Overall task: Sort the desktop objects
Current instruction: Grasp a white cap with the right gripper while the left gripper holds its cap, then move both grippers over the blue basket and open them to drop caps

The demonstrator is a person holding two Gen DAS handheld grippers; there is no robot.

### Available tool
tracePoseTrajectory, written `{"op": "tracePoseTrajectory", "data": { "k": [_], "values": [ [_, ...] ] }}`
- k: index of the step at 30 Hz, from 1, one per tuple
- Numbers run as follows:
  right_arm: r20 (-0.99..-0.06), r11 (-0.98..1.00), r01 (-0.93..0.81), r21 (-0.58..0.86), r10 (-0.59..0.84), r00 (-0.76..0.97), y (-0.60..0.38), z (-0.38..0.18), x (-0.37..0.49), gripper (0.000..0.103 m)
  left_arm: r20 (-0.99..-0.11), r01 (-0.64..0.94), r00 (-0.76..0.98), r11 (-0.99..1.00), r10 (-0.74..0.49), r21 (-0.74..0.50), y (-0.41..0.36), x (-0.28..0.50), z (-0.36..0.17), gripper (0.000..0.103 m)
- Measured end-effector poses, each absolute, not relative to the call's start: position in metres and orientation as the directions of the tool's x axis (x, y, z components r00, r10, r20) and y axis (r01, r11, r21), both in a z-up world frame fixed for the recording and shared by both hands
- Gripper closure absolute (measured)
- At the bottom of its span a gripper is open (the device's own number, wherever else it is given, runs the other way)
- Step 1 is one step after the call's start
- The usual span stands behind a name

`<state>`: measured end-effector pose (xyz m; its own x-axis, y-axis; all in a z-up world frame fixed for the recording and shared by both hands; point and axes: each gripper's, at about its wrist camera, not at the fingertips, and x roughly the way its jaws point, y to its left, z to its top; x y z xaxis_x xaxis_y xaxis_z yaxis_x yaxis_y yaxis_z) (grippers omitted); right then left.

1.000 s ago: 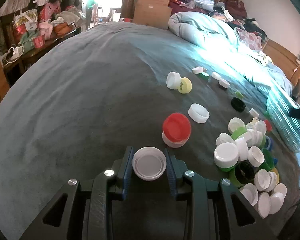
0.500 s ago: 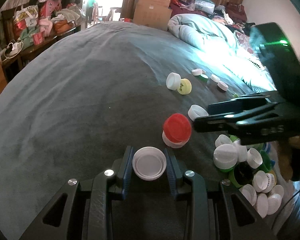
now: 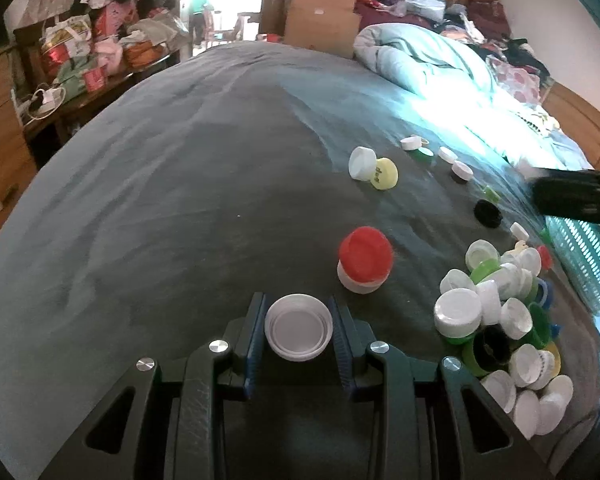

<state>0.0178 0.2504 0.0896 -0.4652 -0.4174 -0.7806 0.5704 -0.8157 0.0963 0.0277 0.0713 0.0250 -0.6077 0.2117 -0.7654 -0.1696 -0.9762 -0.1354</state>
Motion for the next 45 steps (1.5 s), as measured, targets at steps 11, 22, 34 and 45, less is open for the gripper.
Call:
{"op": "tracePoseTrajectory", "data": {
  "k": [11,22,34,45],
  "values": [
    [-0.682,-0.885,0.462,0.056,-0.372,-0.63,0.347,0.16,0.062,0.076,-0.677,-0.273,-0.703,-0.962,0.216,-0.024,0.143,0.047,0.118,0.07],
    [-0.6,-0.951,0.305,0.055,-0.276,-0.751,0.45,0.202,0.097,0.076,-0.613,-0.448,-0.731,-0.888,0.299,0.101,0.269,0.068,0.19,0.07],
    [-0.561,-0.98,0.18,0.082,-0.195,-0.804,0.535,0.213,0.117,0.076,-0.589,-0.562,-0.725,-0.8,0.356,0.209,0.38,0.081,0.225,0.07],
    [-0.562,-0.987,0.109,0.116,-0.156,-0.813,0.586,0.207,0.124,0.076,-0.618,-0.643,-0.684,-0.721,0.388,0.258,0.461,0.082,0.221,0.07]
  ]
}}
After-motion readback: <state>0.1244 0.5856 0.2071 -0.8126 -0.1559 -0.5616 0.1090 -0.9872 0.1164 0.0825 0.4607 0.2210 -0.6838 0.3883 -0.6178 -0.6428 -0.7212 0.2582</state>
